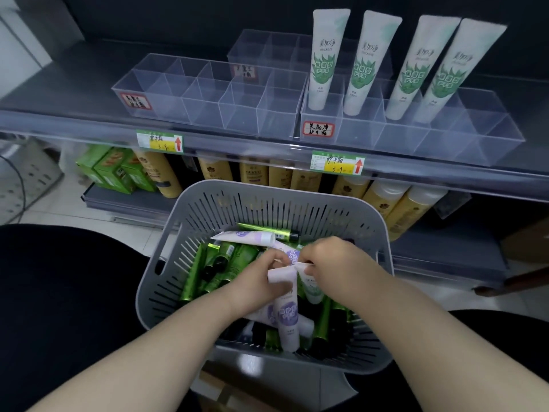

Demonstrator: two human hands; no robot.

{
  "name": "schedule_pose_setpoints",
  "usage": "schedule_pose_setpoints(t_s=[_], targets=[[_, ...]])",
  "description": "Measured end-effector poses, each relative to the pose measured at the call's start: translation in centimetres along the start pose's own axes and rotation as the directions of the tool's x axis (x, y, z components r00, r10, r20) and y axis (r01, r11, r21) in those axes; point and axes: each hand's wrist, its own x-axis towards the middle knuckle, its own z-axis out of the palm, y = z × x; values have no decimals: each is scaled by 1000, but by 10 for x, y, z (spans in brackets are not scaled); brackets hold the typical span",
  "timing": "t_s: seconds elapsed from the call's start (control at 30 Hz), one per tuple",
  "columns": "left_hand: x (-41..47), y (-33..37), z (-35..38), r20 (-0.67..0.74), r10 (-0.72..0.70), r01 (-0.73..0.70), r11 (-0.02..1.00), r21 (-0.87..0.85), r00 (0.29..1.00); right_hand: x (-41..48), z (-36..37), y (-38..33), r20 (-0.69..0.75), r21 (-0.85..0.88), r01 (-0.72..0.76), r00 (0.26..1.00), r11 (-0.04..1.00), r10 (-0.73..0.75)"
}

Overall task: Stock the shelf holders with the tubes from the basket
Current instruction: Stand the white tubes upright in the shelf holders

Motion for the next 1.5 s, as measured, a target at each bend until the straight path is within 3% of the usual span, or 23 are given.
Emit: schedule_pose_setpoints(t_s=[0.2,0.47,0.57,0.7,0.83,0.97,1.07,1.13,1.3,1.4,1.5], targets=[[5,6,-7,-4,31,-29,983,180,1000,0,-12,10,81,46,-109,991,993,105],[-10,49,-29,-192,236,-202,963,180,953,10,-5,20,26,95,-148,989,984,146],[-10,45,-29,-175,249,-186,931,313,953,11,-2,16,13,87,-139,990,986,139],[-5,23,-19,-68,268,-182,798,575,961,13,-8,17,71,108,-178,983,978,171],[-2,20,-20,-125,276,-162,813,559,953,17,-13,20,137,94,-196,974,976,183],[5,23,-27,-218,249,-51,759,649,944,15,-12,23,105,58,-167,982,984,160],[7,28,-25,-241,277,-63,767,638,930,12,-19,30,78,68,-151,986,986,145],[7,34,-22,-267,350,-119,777,618,898,8,-26,39,23,176,-153,988,972,152],[6,73,-19,-376,488,-231,800,553,788,-4,-46,65,-293,408,-51,938,912,184],[8,108,-25,-391,542,-299,793,530,744,-13,-70,80,-461,495,8,850,869,255],[10,149,-32,-396,595,-358,772,526,700,-28,-100,97,-613,615,149,707,774,352]])
